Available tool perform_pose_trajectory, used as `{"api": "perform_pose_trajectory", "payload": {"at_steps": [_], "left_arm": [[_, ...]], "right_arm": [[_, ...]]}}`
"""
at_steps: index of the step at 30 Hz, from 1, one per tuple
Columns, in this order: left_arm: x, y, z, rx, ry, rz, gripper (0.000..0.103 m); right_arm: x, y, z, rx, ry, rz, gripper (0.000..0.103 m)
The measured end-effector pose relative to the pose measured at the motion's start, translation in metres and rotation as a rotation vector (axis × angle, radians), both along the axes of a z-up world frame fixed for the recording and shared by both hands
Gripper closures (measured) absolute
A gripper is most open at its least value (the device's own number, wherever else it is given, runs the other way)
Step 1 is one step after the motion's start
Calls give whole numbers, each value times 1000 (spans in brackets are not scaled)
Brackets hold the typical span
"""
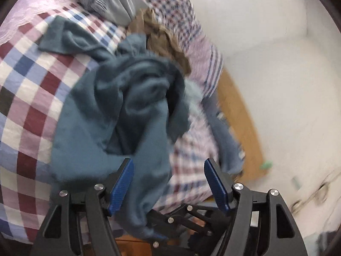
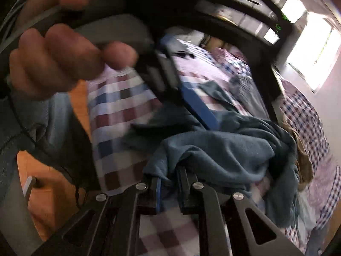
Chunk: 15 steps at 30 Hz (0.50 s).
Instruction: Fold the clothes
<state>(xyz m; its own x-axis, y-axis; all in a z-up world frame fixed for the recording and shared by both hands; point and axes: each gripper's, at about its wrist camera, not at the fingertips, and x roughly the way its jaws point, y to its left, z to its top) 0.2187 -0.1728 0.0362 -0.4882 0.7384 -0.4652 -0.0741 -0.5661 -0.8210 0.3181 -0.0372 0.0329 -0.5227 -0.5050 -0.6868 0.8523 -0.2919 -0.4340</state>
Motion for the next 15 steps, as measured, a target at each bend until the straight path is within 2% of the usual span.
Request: {"api": "perform_pose_trajectory", "payload": {"at_steps": [1,3,4,5,6,9,11,14,15], "left_arm": [[-1,8,-2,-51,-7,-27,32],[-4,15,-6,-89,-16,-41,40],[-6,18,-8,-111,-23,-43,59],[-8,18,-11,-133,-33,-29,83],[-10,15,-14,-150,-48,-9,92],[-15,12,-19,-147,-75,12,99],[-15,17,-14,-201,-43,14,100],[-11,13,-5,-257,-2,71,101],[-10,4,-2,-268,4,119,101]], "right_arm": [[2,-1,-2,2,4,5,89],[4,-1,-3,-1,4,8,89],[4,0,-2,-6,1,5,89],[3,3,-1,-13,-2,2,89],[3,6,1,-21,-5,0,89],[2,10,3,-34,-21,4,78],[2,13,4,-43,-31,7,63],[3,18,6,-46,-36,12,61],[1,21,8,-53,-44,5,60]]}}
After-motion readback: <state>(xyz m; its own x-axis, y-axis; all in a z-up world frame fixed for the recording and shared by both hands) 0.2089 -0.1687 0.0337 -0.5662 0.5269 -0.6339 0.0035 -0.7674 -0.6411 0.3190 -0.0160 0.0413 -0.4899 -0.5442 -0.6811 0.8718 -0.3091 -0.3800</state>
